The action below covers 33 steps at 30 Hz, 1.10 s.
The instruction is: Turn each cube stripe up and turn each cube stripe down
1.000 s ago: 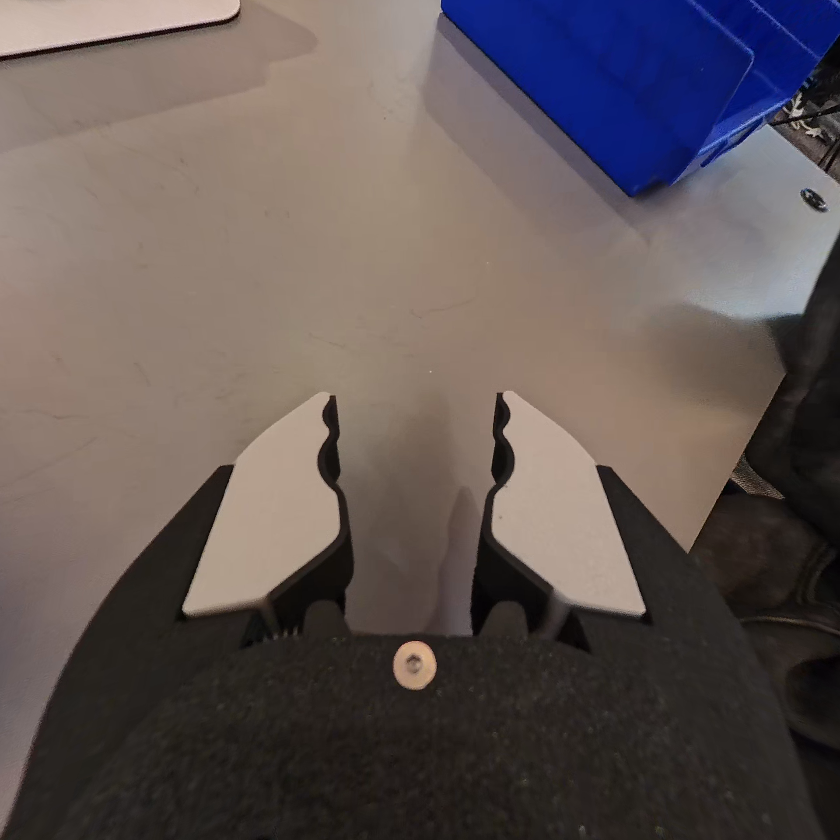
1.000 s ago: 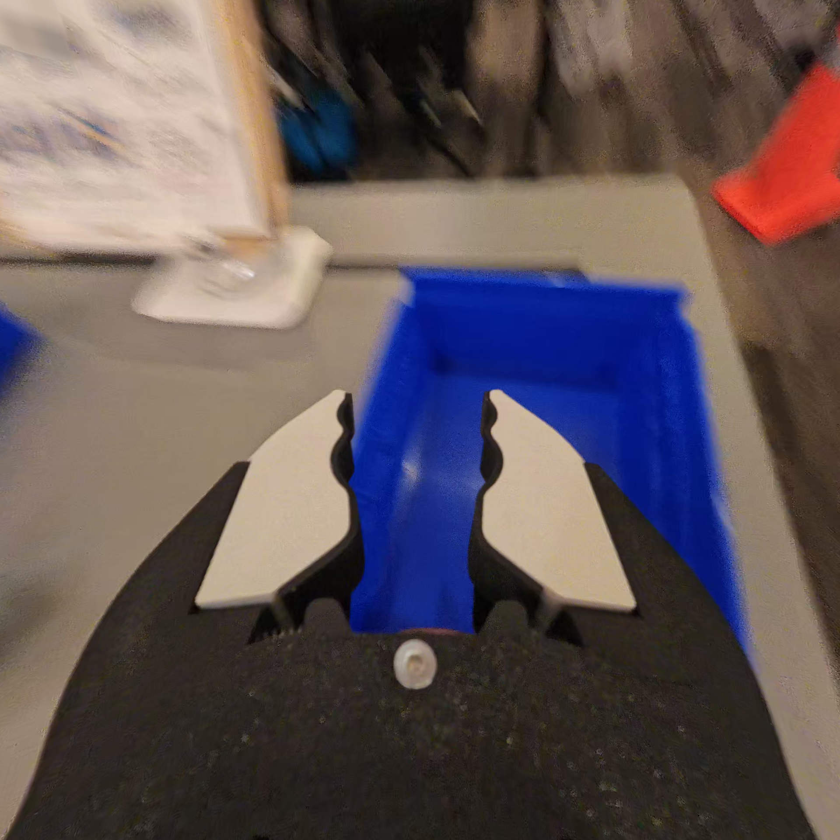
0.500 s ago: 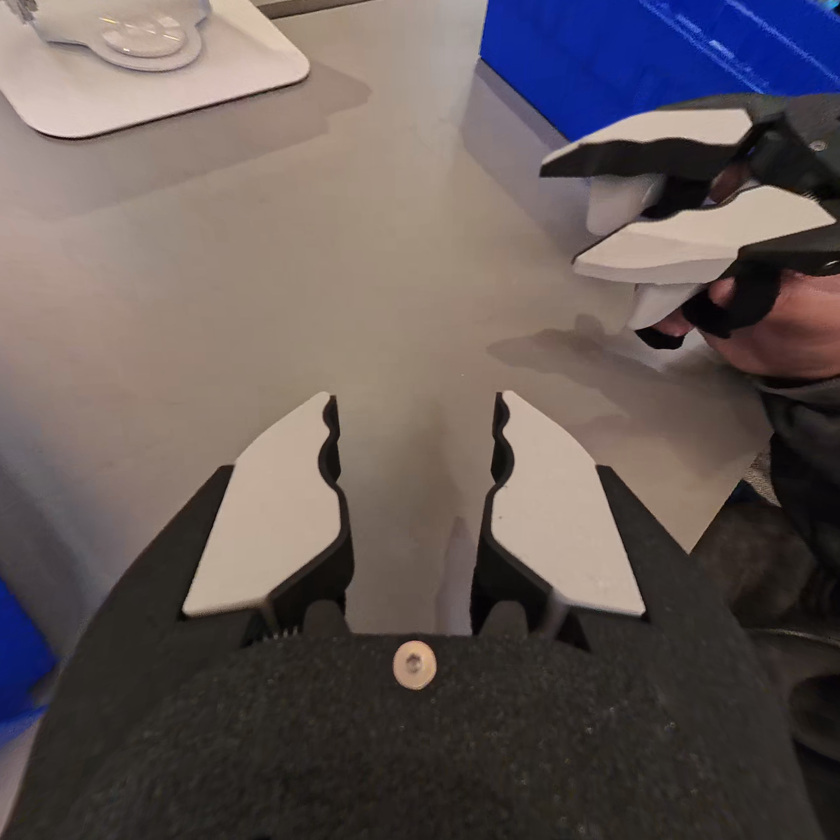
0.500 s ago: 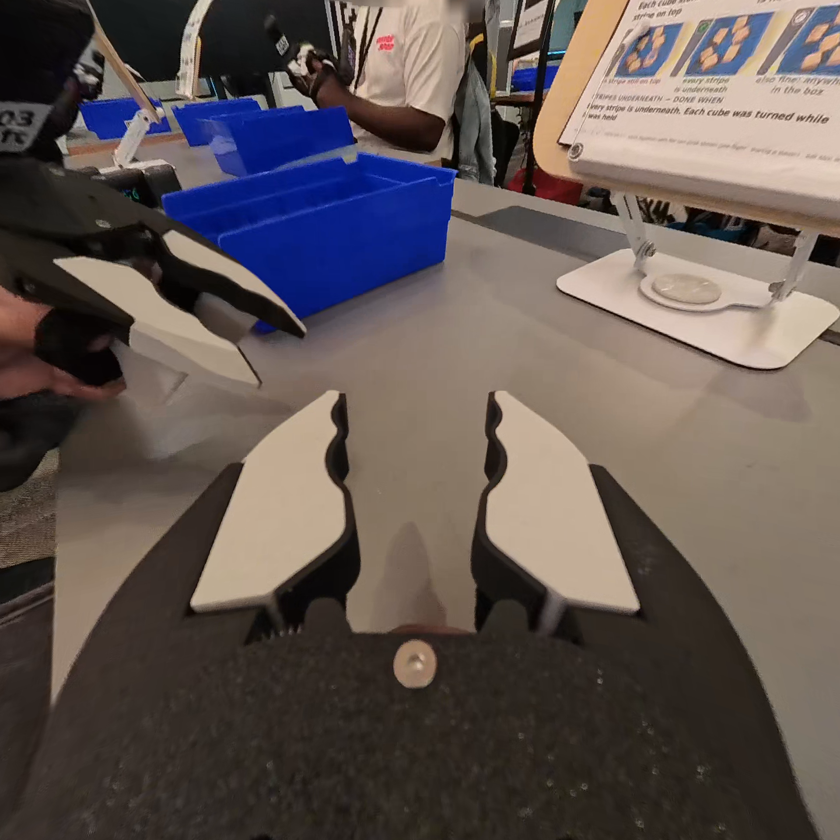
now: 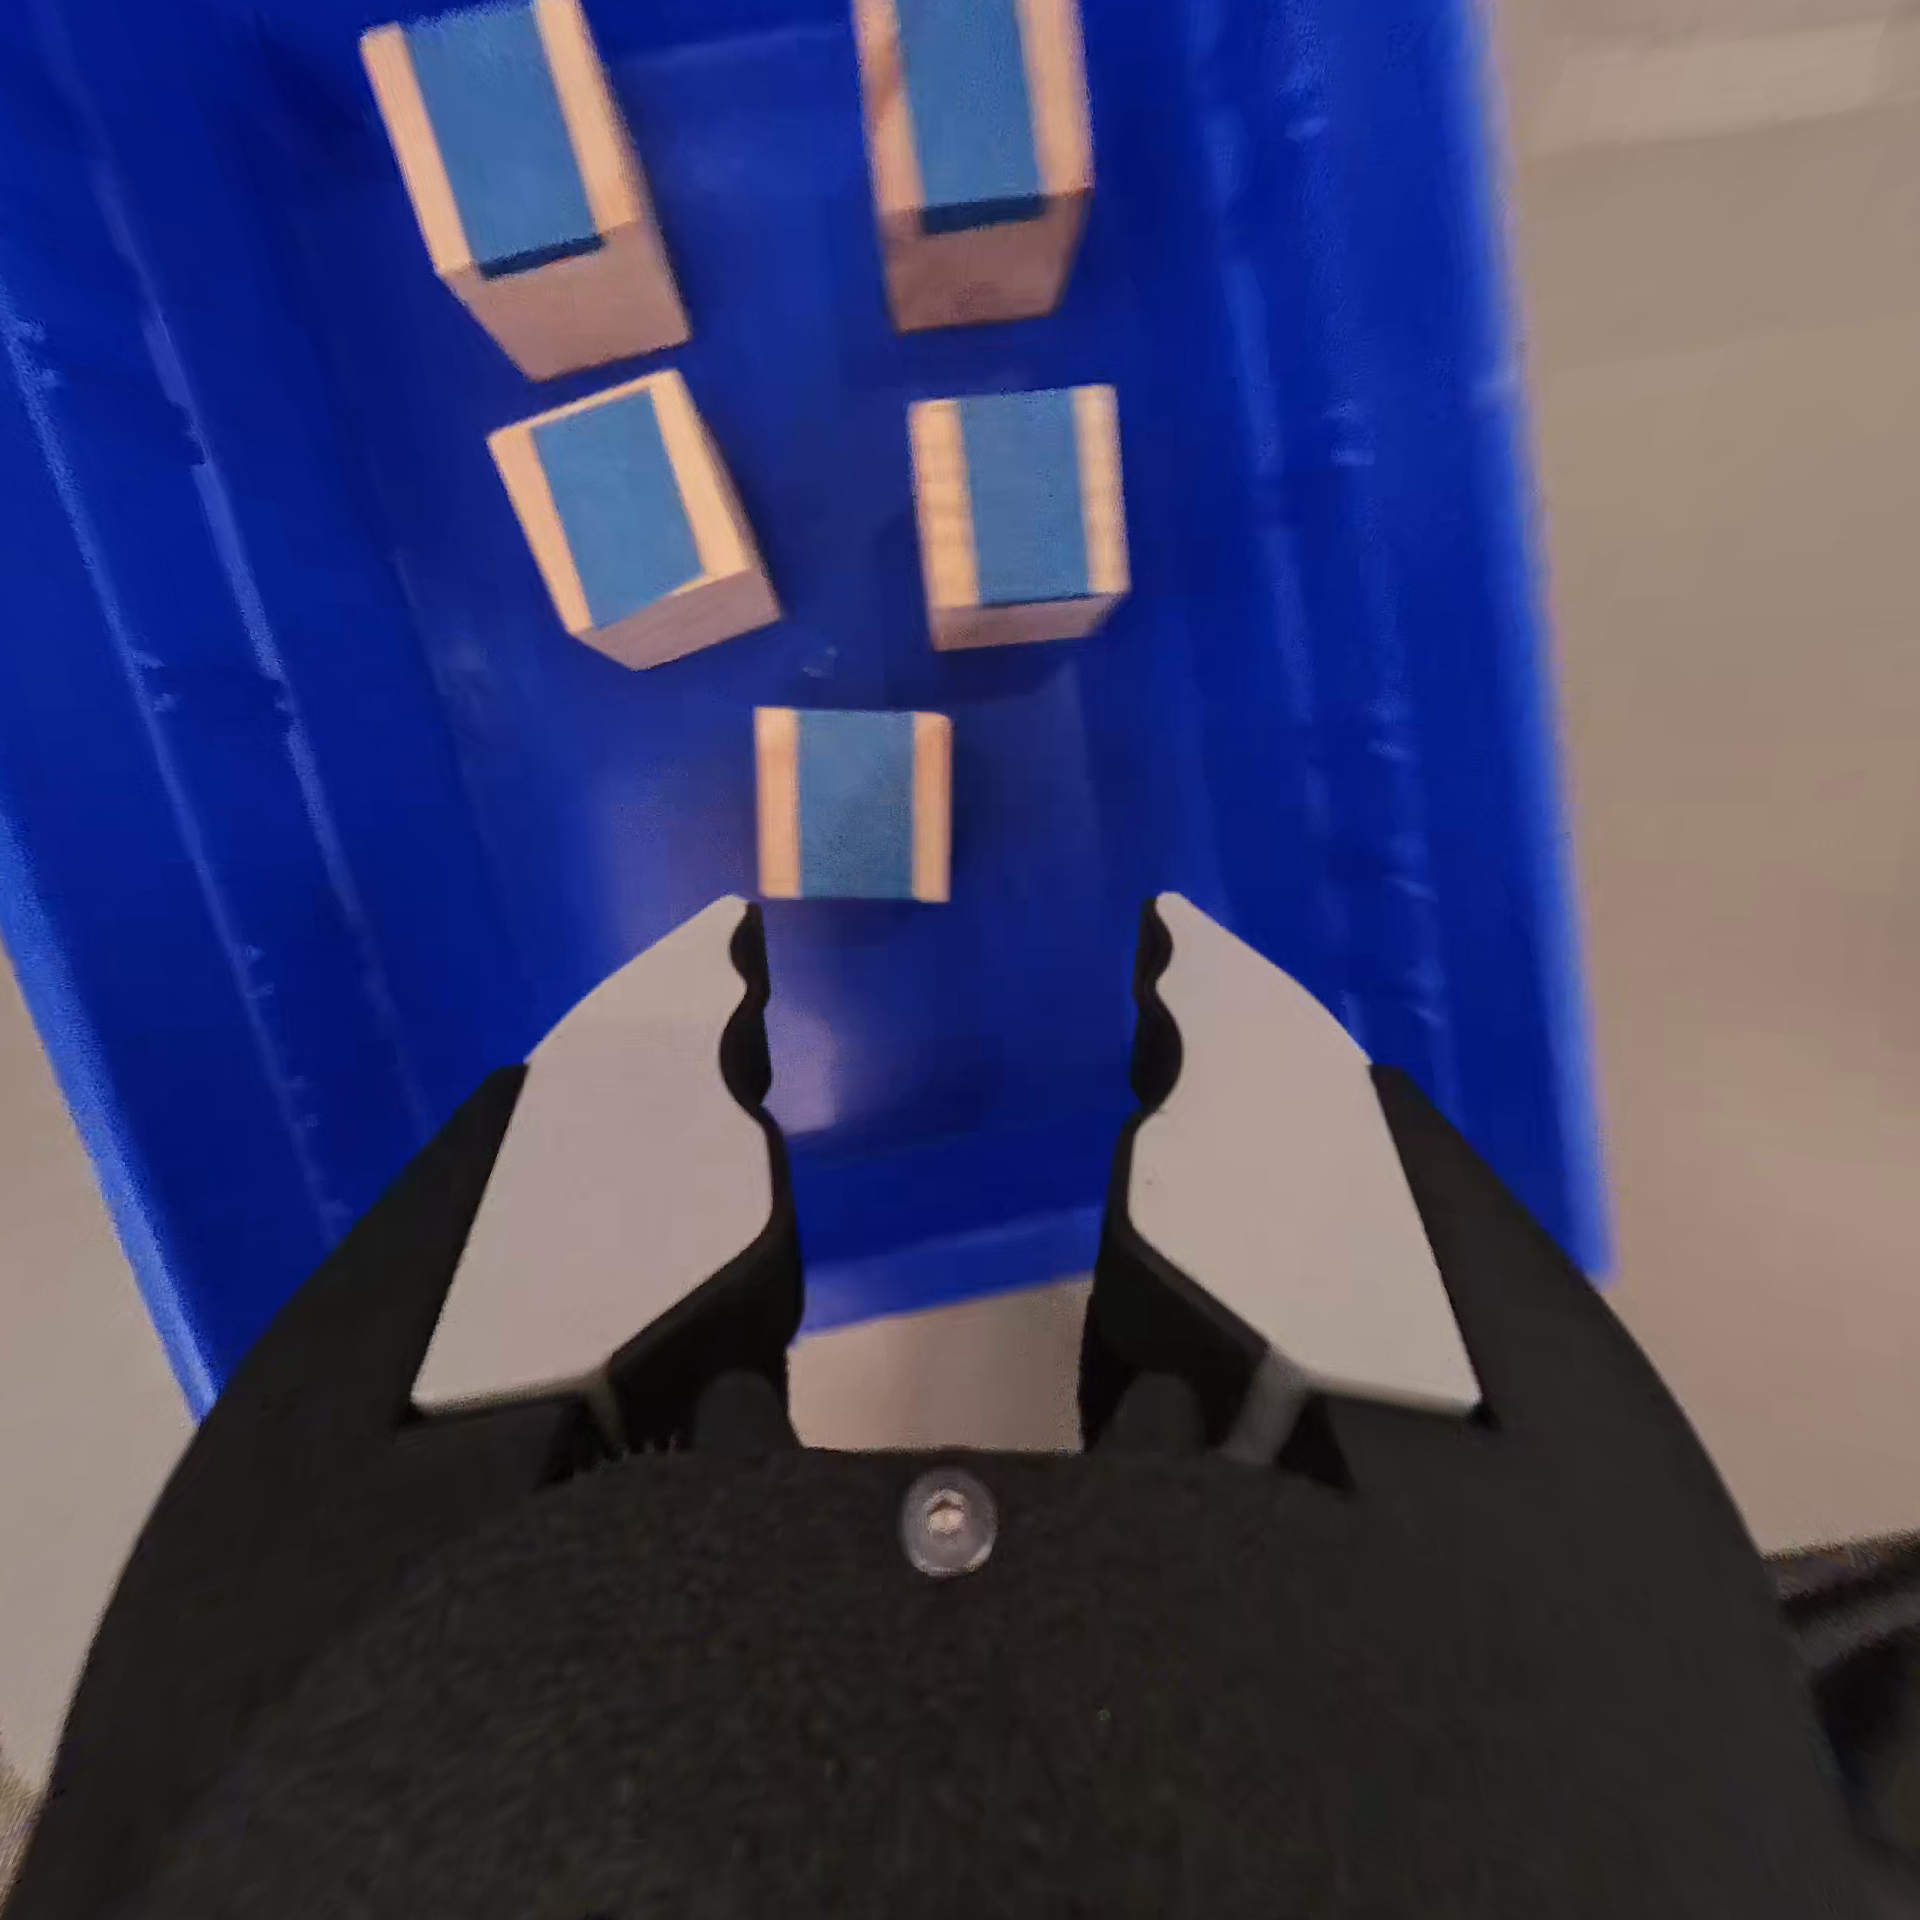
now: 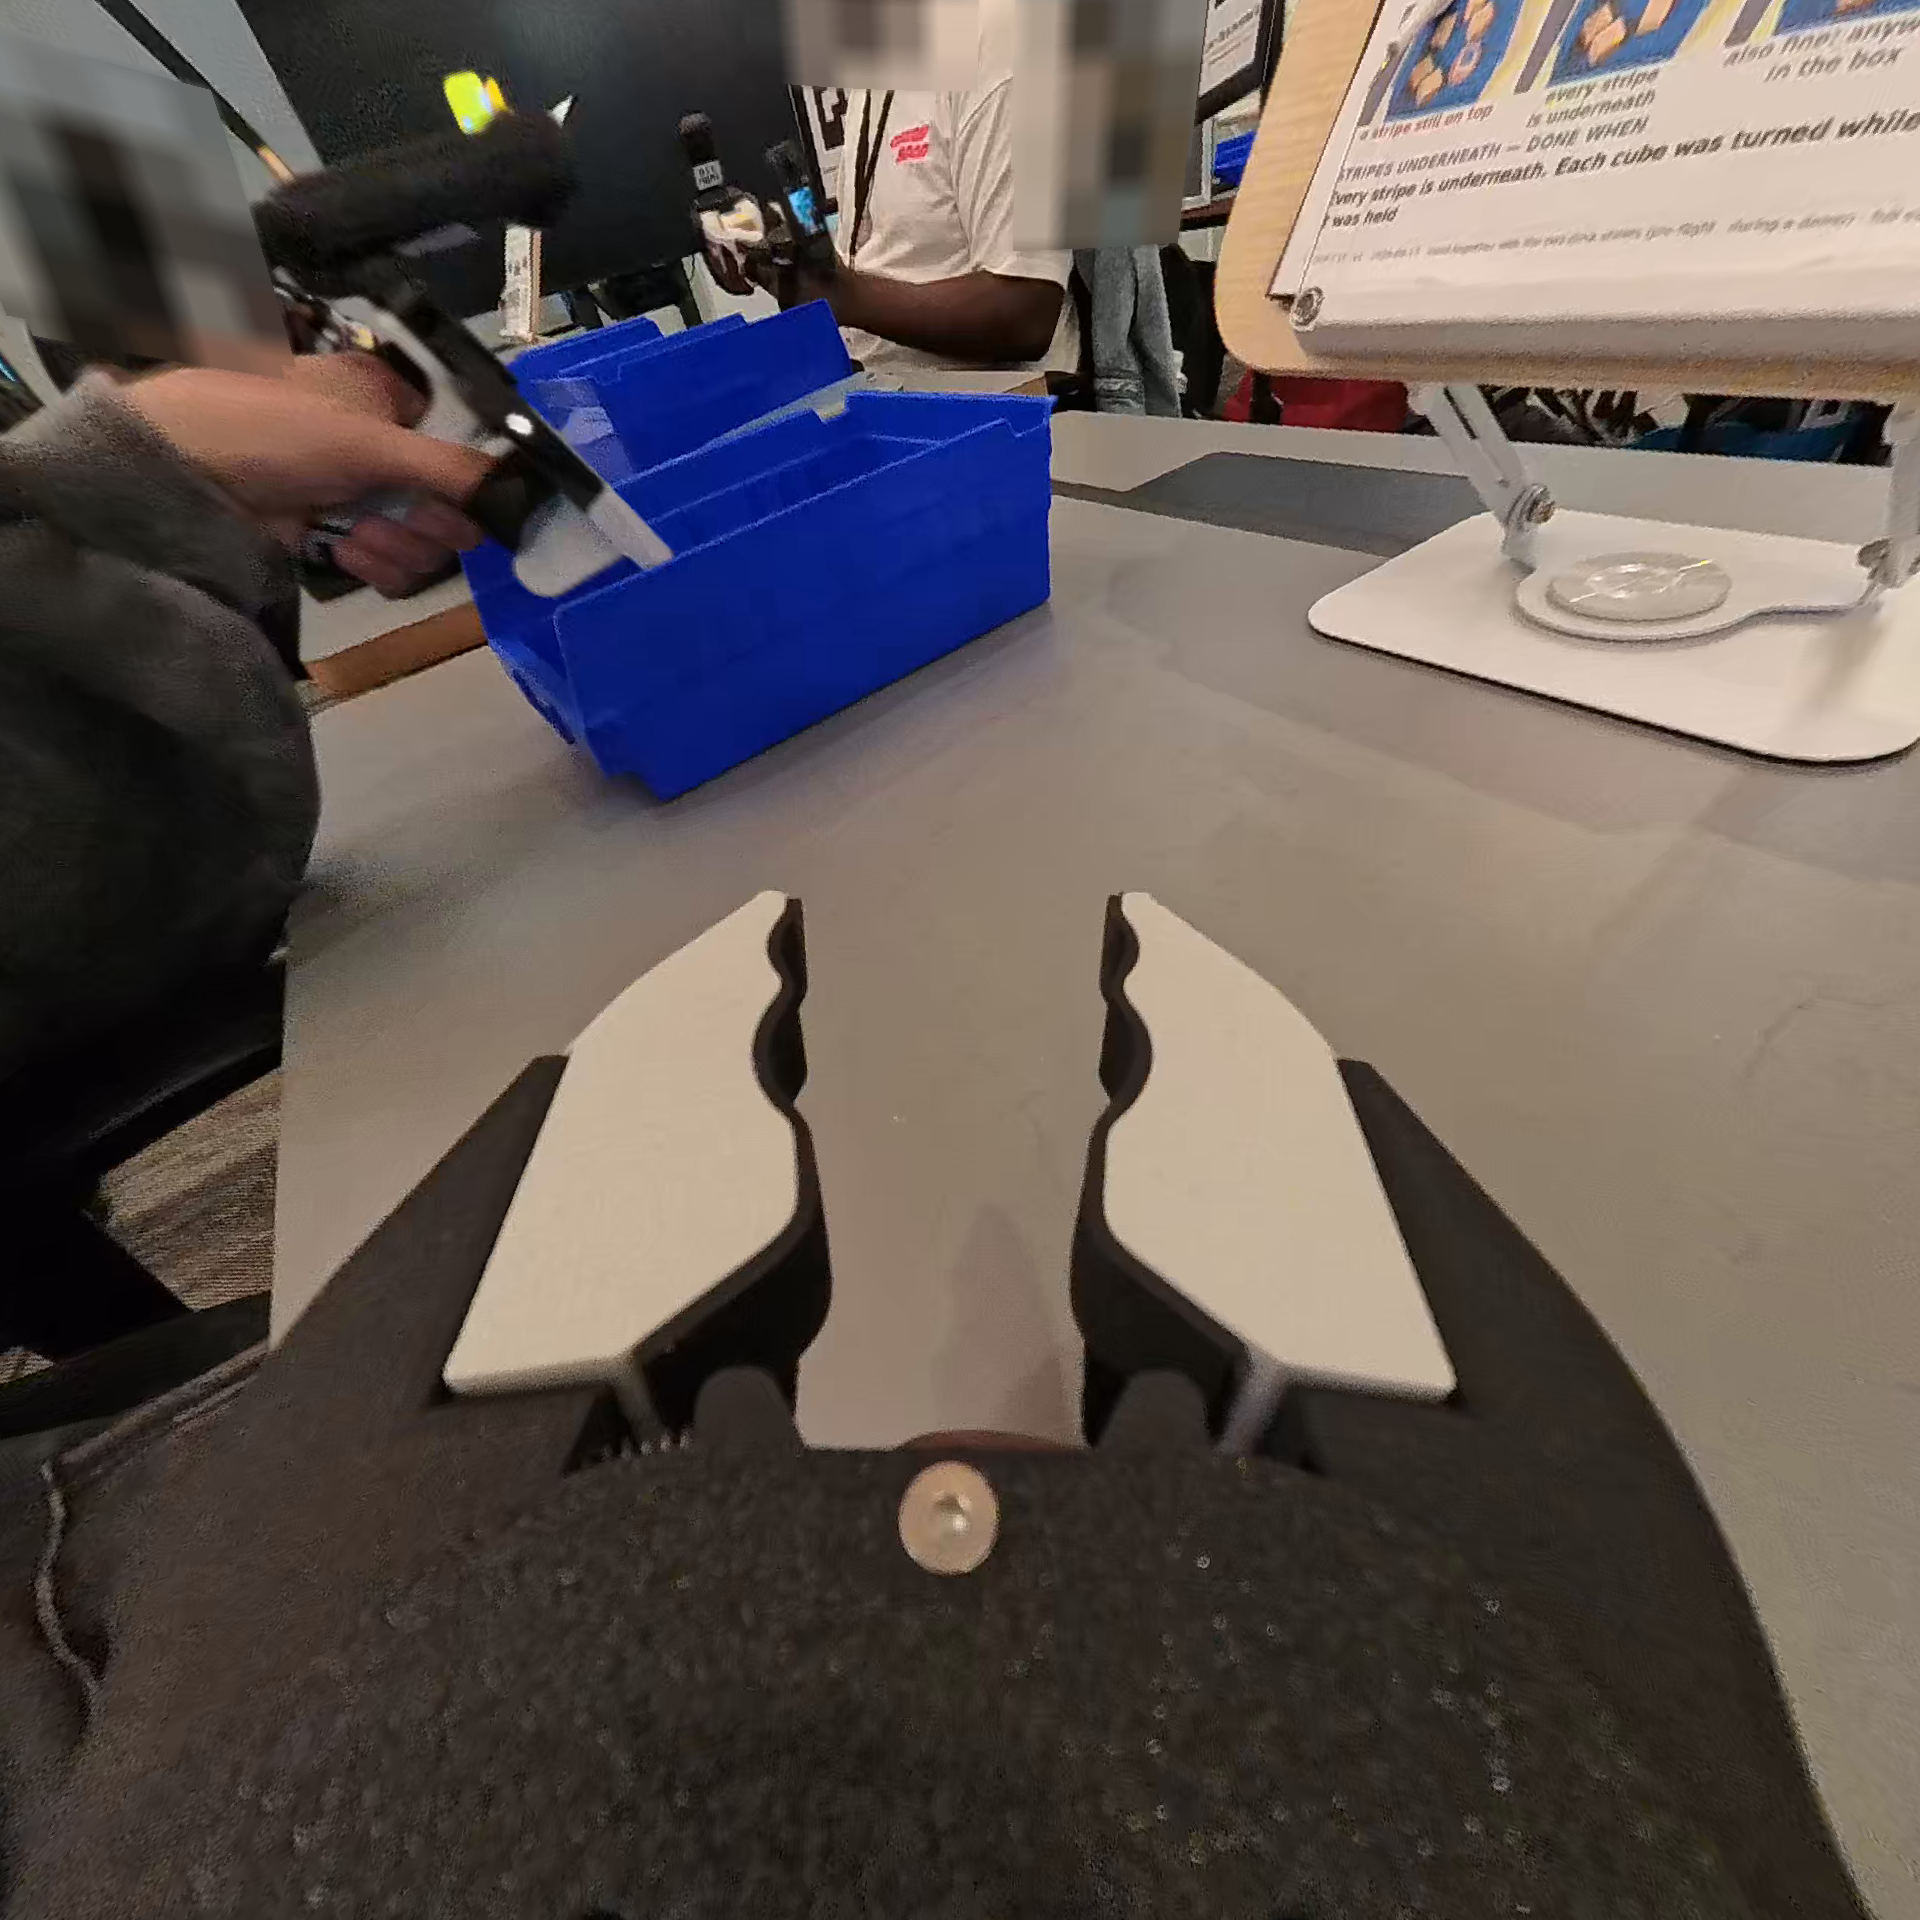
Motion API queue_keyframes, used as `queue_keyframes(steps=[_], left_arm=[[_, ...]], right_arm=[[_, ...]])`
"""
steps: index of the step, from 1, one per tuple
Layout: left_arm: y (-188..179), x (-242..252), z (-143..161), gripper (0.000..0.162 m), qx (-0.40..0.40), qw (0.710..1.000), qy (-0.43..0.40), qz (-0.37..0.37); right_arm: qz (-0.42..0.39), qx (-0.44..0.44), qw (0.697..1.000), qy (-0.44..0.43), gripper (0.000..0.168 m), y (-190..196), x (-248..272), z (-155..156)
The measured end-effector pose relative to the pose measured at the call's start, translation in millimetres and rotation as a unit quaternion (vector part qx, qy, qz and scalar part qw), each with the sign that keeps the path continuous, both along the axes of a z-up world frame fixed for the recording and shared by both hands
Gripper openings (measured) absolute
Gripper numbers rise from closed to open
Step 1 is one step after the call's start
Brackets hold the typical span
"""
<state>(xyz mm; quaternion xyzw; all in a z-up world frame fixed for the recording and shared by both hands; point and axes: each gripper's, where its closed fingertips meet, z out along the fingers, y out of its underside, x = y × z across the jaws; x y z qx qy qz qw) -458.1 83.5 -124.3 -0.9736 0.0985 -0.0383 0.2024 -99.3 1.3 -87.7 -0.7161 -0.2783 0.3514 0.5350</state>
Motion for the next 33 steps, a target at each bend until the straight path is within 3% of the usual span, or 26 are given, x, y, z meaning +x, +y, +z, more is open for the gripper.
queue_keyframes(steps=[4, 5, 6, 12, 16, 19, 22, 26, 33], left_arm=[[17, -11, -37, 0.066, -0.062, 0.998, 0.027, 0.002], [17, -14, -42, 0.06, -0.072, 0.997, 0.032, 0.002], [17, -15, -44, 0.044, -0.076, 0.997, 0.035, -0.002], [13, -14, -44, 0.043, -0.059, 0.998, 0.019, -0.019], [11, -13, -19, 0.043, -0.014, 0.999, -0.033, -0.014], [10, 5, 29, 0.043, 0.054, 0.991, -0.117, -0.024], [5, 46, 81, 0.043, 0.123, 0.964, -0.225, -0.07], [-6, 126, 124, 0.043, 0.159, 0.898, -0.387, -0.138], [-39, 267, 117, 0.043, 0.064, 0.784, -0.586, -0.195]], right_arm=[[-0.001, -0.002, 1.0, -0.005, 0.054, -1, 1, -2], [-0.001, -0.004, 1.0, -0.004, 0.054, 0, 2, -3], [-0.001, -0.007, 1.0, -0.003, 0.054, 0, 2, -3], [0.005, -0.021, 1.0, 0.003, 0.052, 1, 2, -7], [-0.002, -0.013, 1.0, 0.0, 0.051, 1, 5, -4], [-0.008, -0.011, 1.0, 0.0, 0.051, 3, 9, -1], [-0.015, -0.016, 1.0, 0.01, 0.05, 7, 16, 4], [-0.01, -0.055, 0.997, 0.06, 0.05, 9, 22, 12], [0.02, -0.172, 0.973, 0.151, 0.056, 3, 16, 17]])
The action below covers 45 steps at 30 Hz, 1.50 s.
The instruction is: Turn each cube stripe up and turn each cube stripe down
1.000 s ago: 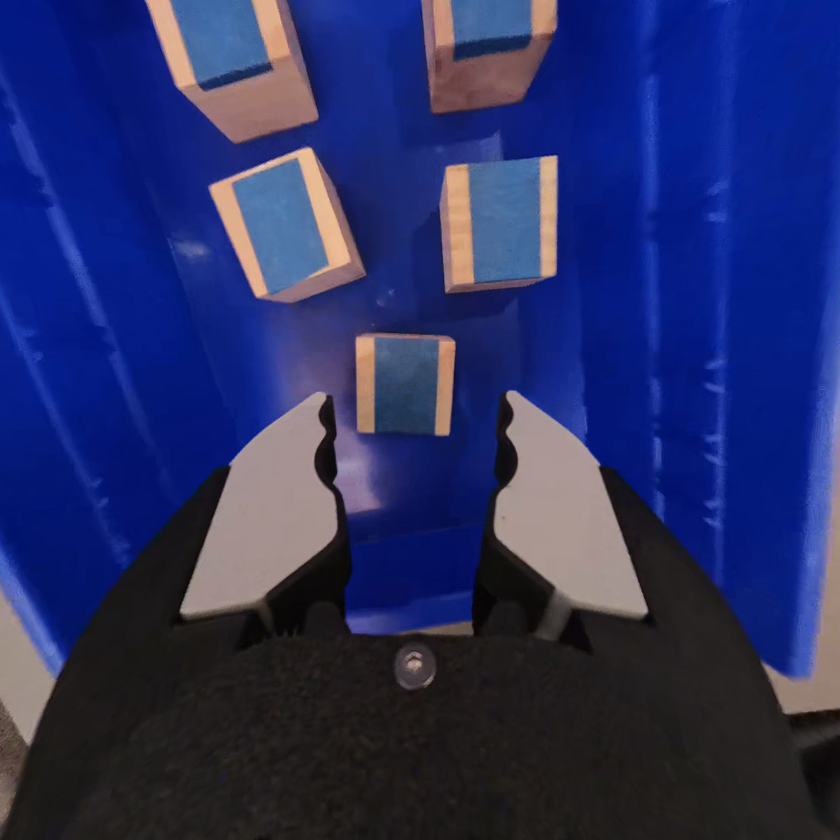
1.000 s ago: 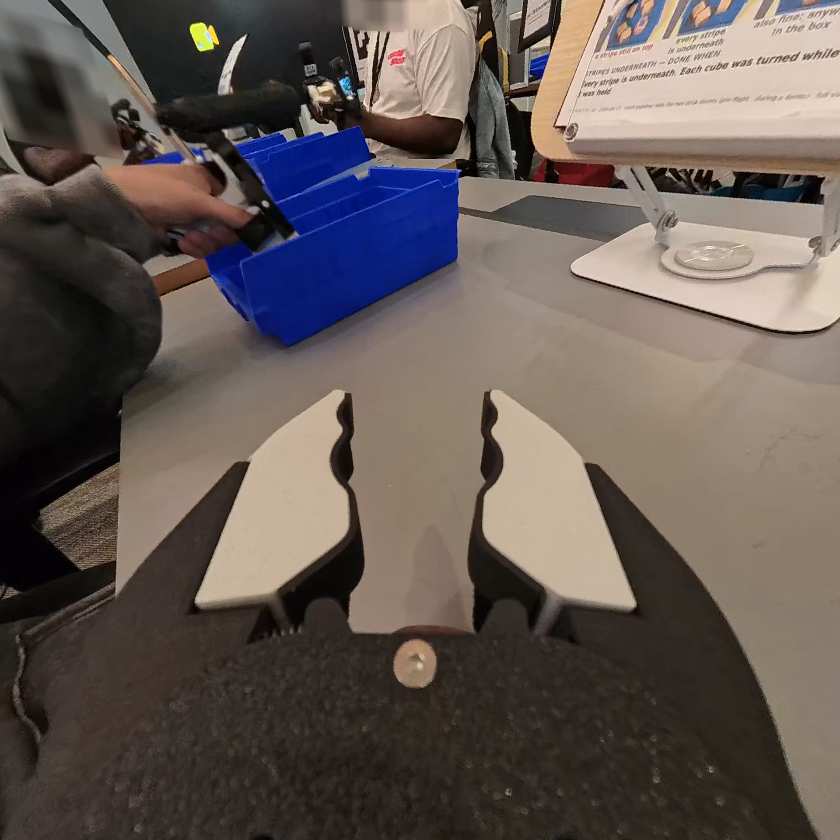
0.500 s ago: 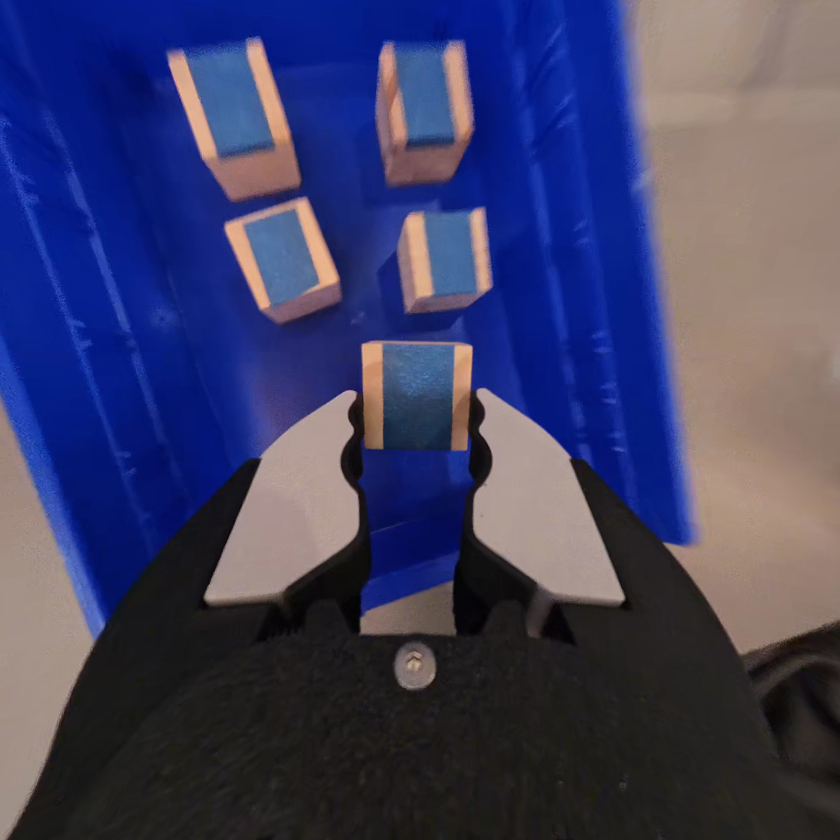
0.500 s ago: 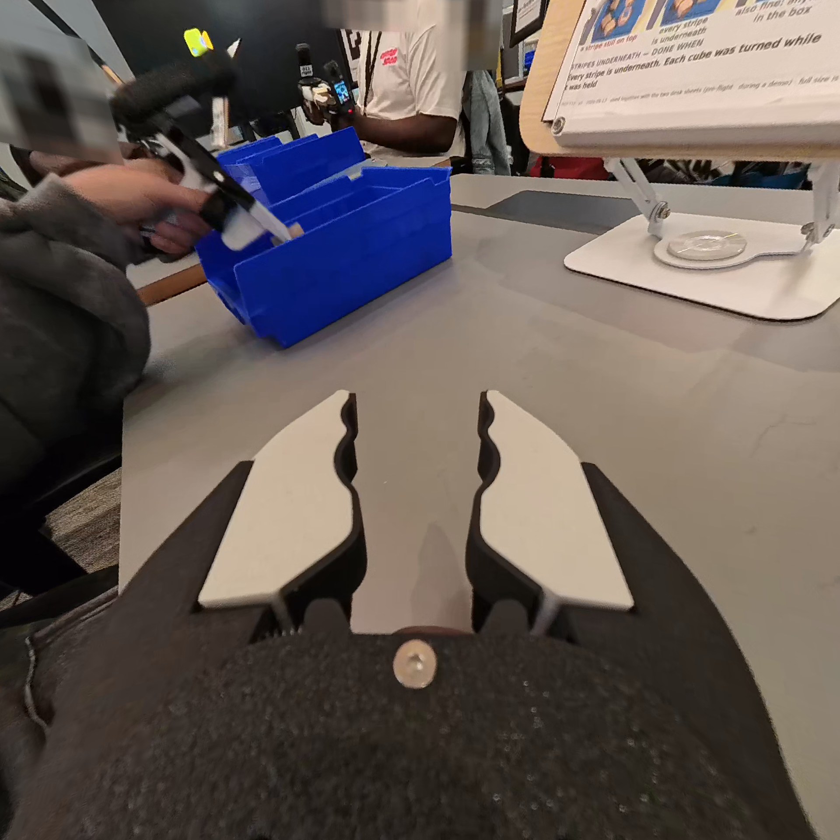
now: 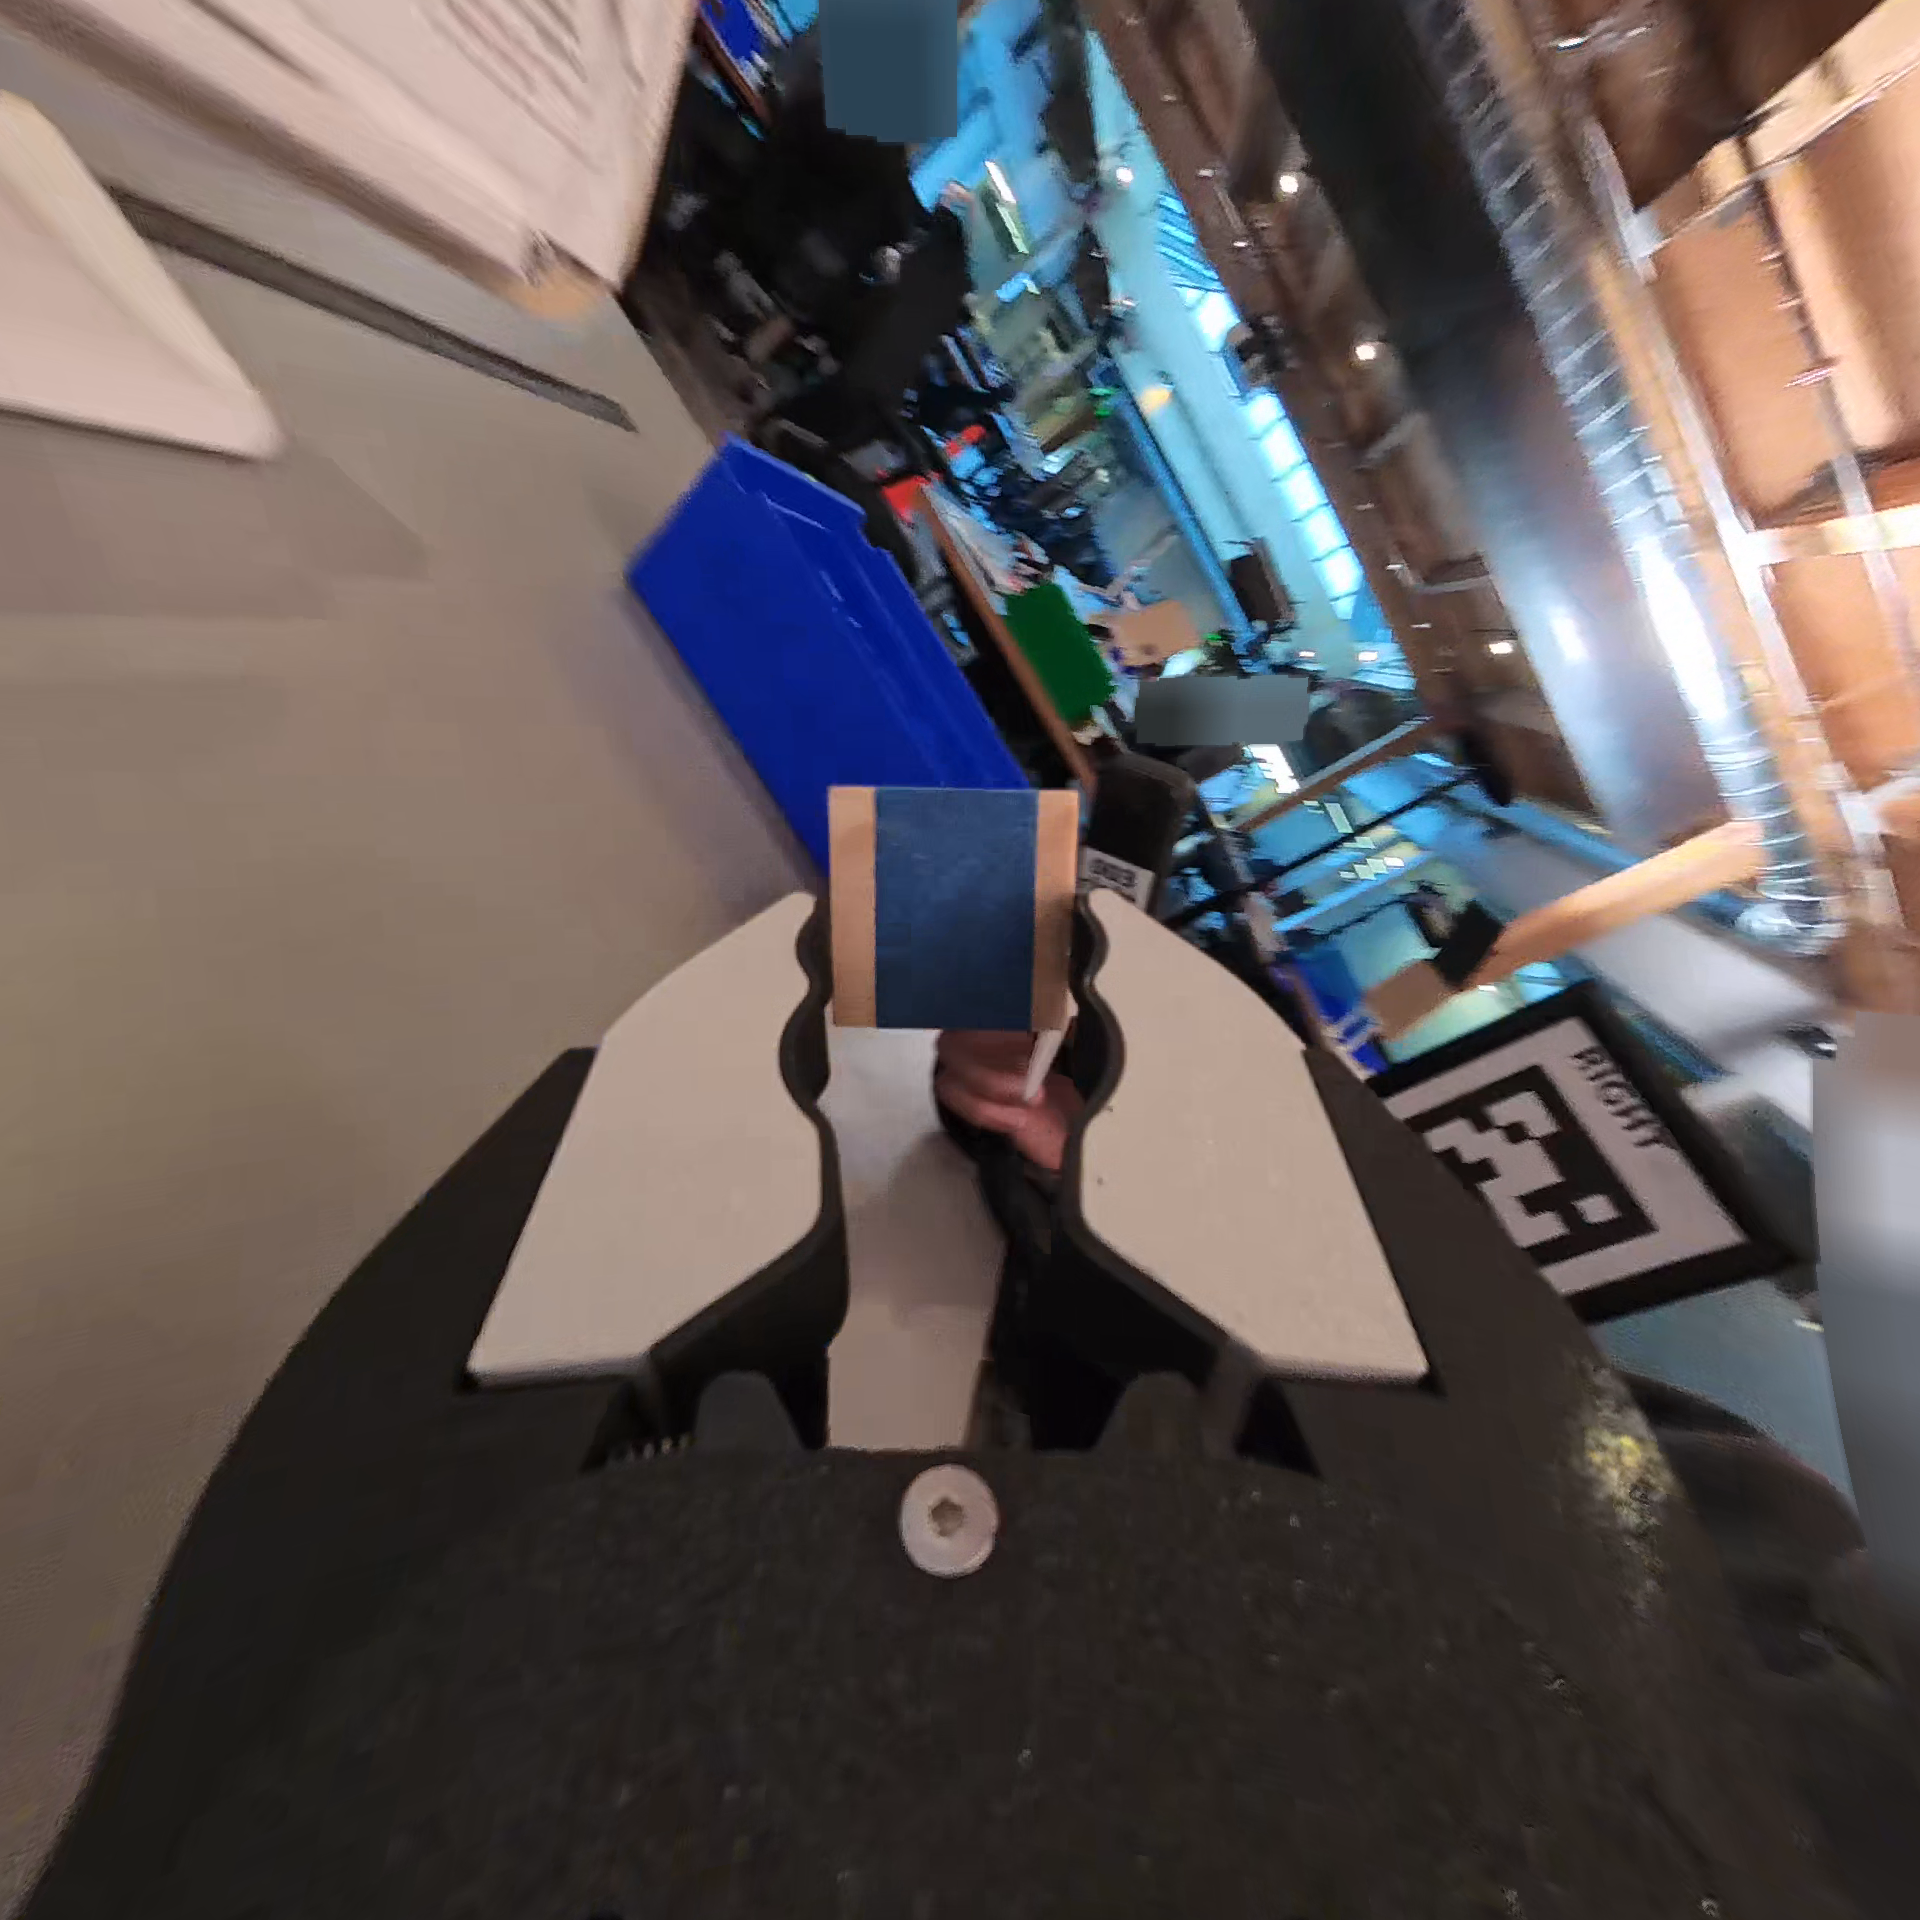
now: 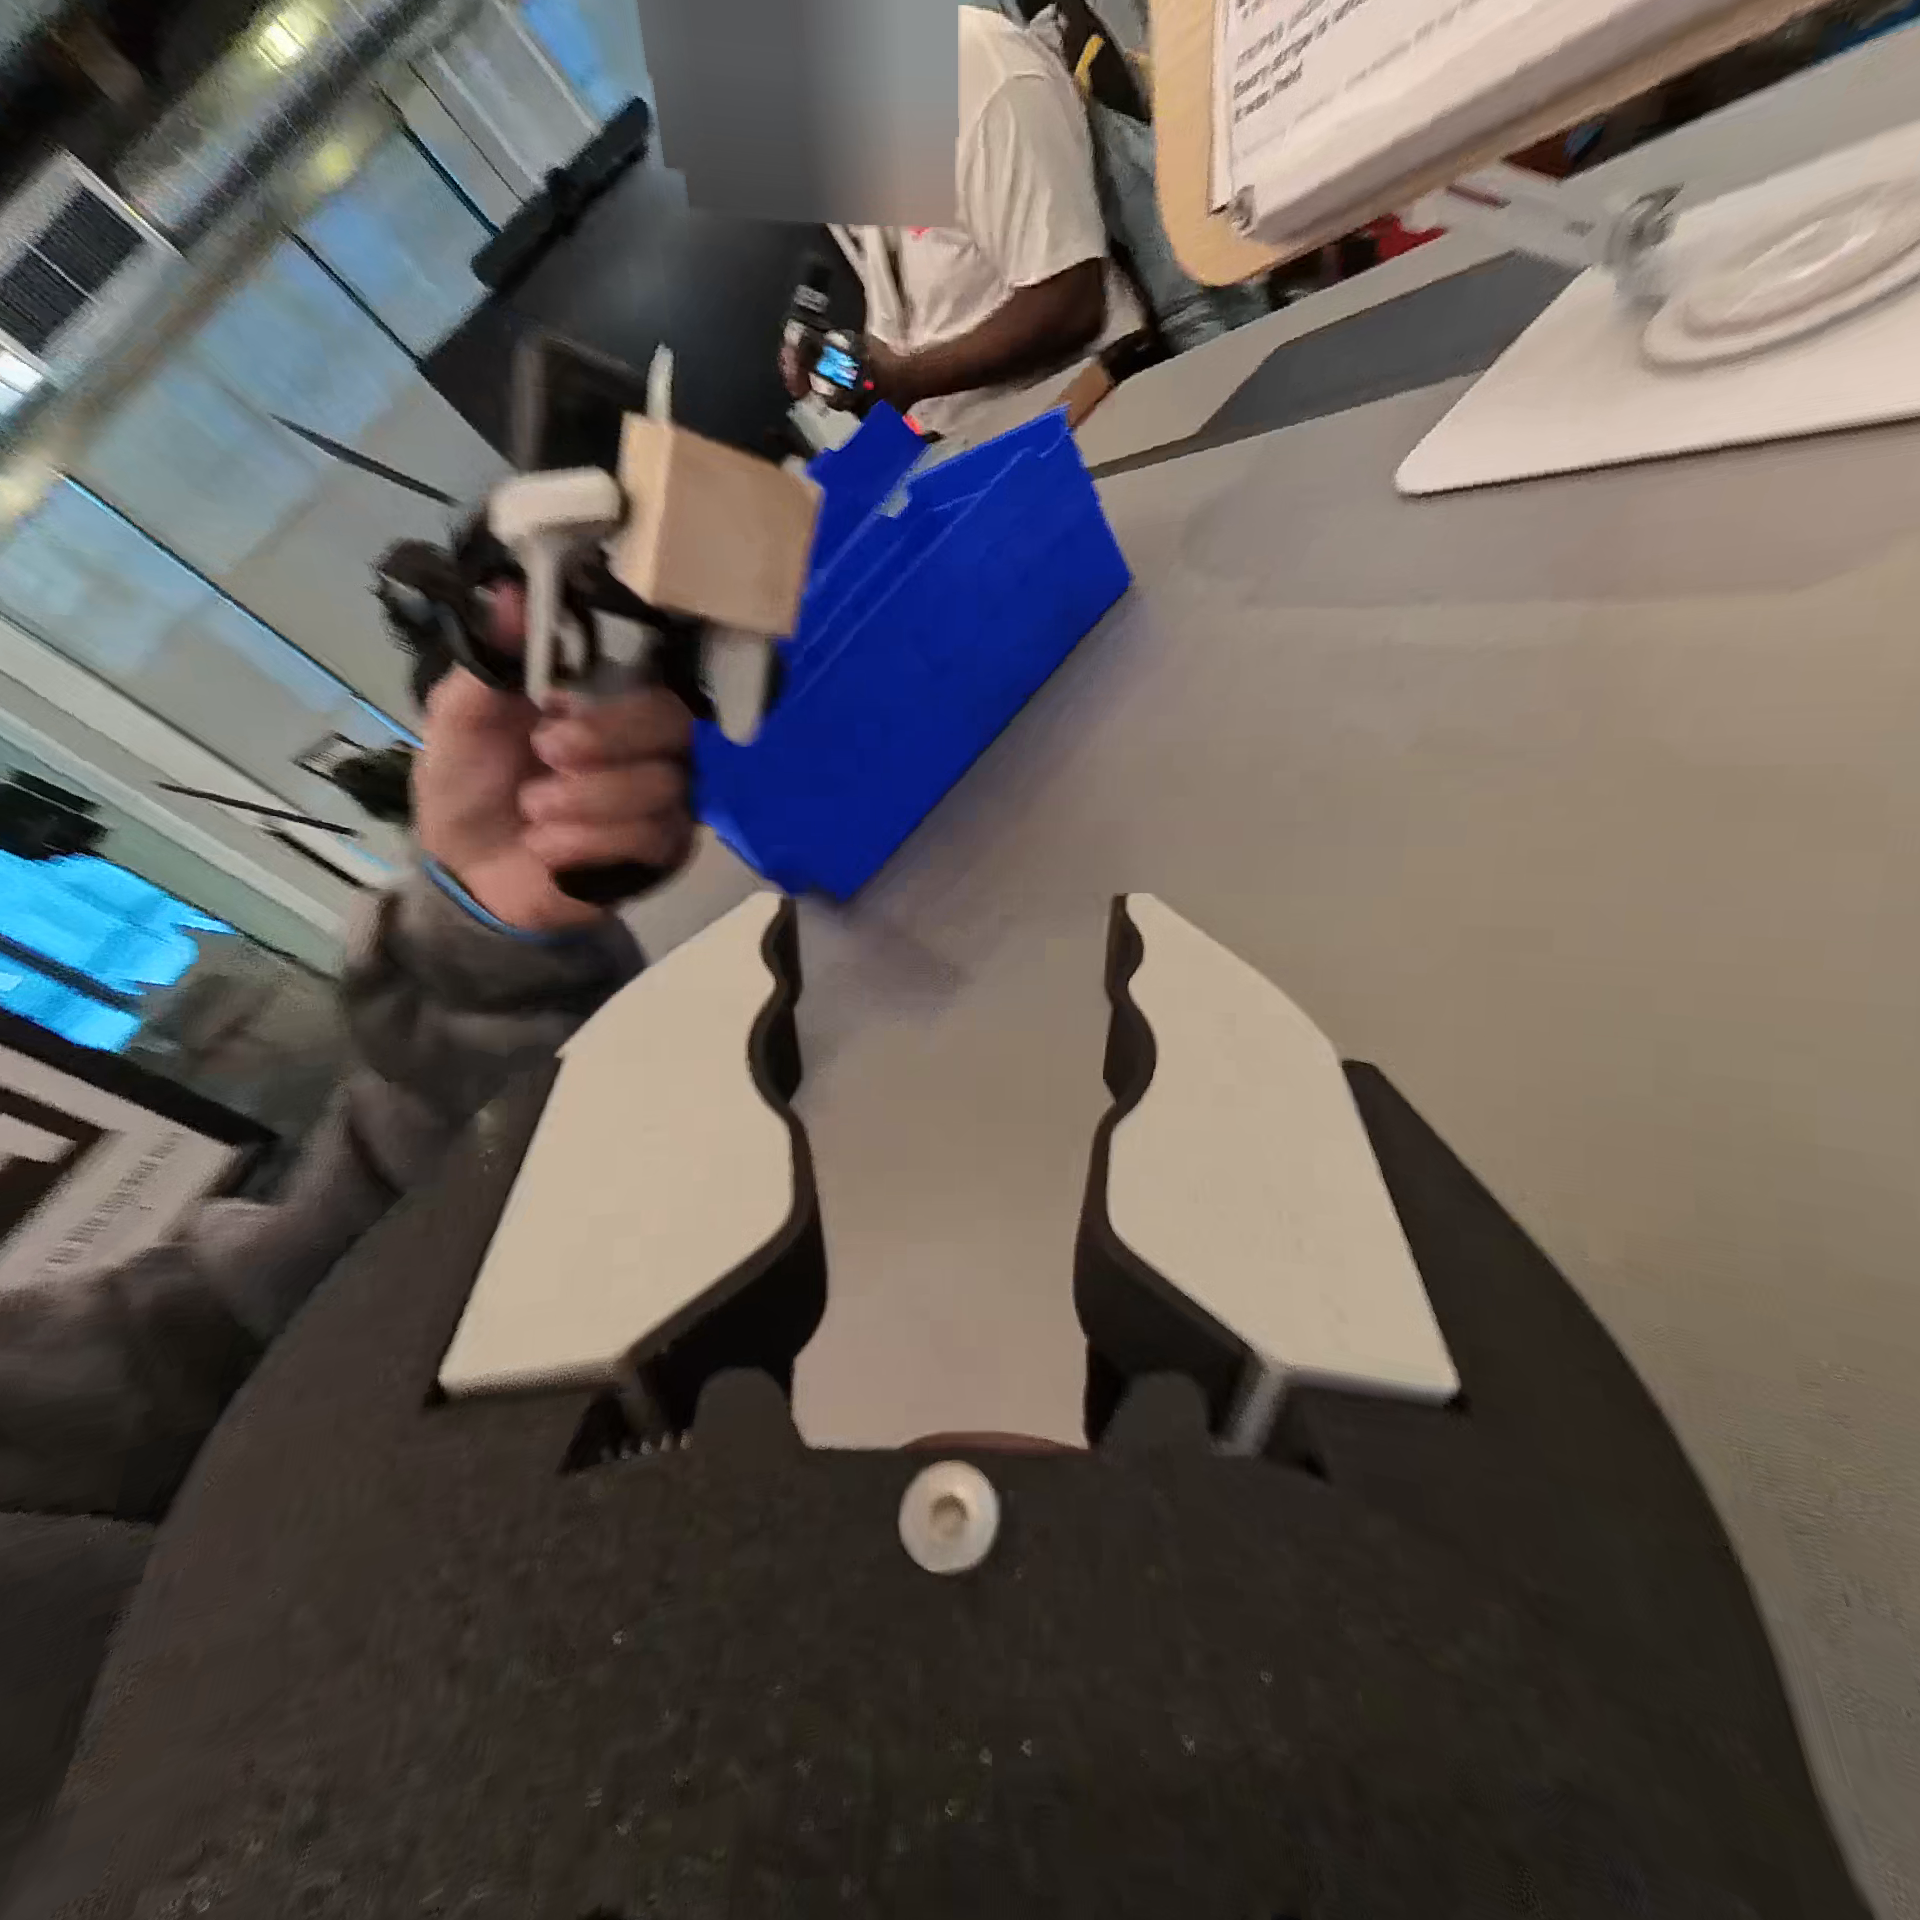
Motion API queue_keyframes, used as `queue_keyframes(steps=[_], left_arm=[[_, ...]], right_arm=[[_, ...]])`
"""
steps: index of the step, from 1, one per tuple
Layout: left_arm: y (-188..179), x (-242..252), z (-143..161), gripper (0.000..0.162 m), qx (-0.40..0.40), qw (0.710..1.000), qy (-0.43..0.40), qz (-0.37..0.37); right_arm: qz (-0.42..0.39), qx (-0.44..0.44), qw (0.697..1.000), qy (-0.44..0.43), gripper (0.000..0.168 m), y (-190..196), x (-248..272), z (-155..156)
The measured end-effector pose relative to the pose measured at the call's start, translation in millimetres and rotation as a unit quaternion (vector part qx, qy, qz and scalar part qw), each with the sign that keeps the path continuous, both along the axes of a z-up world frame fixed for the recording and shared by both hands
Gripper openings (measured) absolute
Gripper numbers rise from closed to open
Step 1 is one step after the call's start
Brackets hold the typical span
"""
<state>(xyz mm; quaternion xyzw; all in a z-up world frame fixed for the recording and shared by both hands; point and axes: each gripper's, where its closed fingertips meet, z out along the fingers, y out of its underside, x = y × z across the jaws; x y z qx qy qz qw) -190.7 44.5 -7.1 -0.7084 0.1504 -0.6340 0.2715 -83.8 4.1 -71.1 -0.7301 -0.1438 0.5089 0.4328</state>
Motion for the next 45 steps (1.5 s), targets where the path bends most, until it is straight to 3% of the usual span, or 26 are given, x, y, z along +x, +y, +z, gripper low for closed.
queue_keyframes(steps=[7, 15, 19, 21, 31, 36, 39, 42, 45], left_arm=[[-18, 58, -27, 0.042, -0.135, 0.984, -0.109, -0.036], [-21, 65, -37, 0.043, -0.125, 0.989, -0.078, -0.028], [-26, 69, -44, 0.043, -0.111, 0.992, -0.048, -0.028], [-28, 71, -50, 0.043, -0.102, 0.994, -0.026, -0.027], [-36, 74, -50, 0.043, -0.106, 0.993, -0.02, -0.055], [-46, 57, -49, 0.062, -0.034, 0.997, 0.034, -0.056], [-59, 38, -74, 0.073, 0.041, 0.991, 0.121, -0.035], [-67, 13, -104, 0.072, 0.127, 0.971, 0.199, 0.04], [-80, 8, -105, 0.07, 0.141, 0.965, 0.215, 0.046]], right_arm=[[0.045, -0.136, 0.975, 0.17, 0.061, -6, -10, 17], [0.072, -0.228, 0.934, 0.267, 0.065, 8, -28, 26], [0.073, -0.219, 0.944, 0.235, 0.064, 14, -46, 18], [0.072, -0.219, 0.947, 0.226, 0.055, 16, -47, 15], [0.084, -0.209, 0.949, 0.222, 0.045, 14, -42, 15], [0.073, -0.187, 0.96, 0.197, 0.045, 14, -34, 19], [0.057, -0.165, 0.967, 0.186, 0.045, 15, -20, 28], [0.031, -0.129, 0.978, 0.159, 0.044, 17, -4, 39], [0.004, -0.091, 0.987, 0.13, 0.044, 19, 11, 53]])
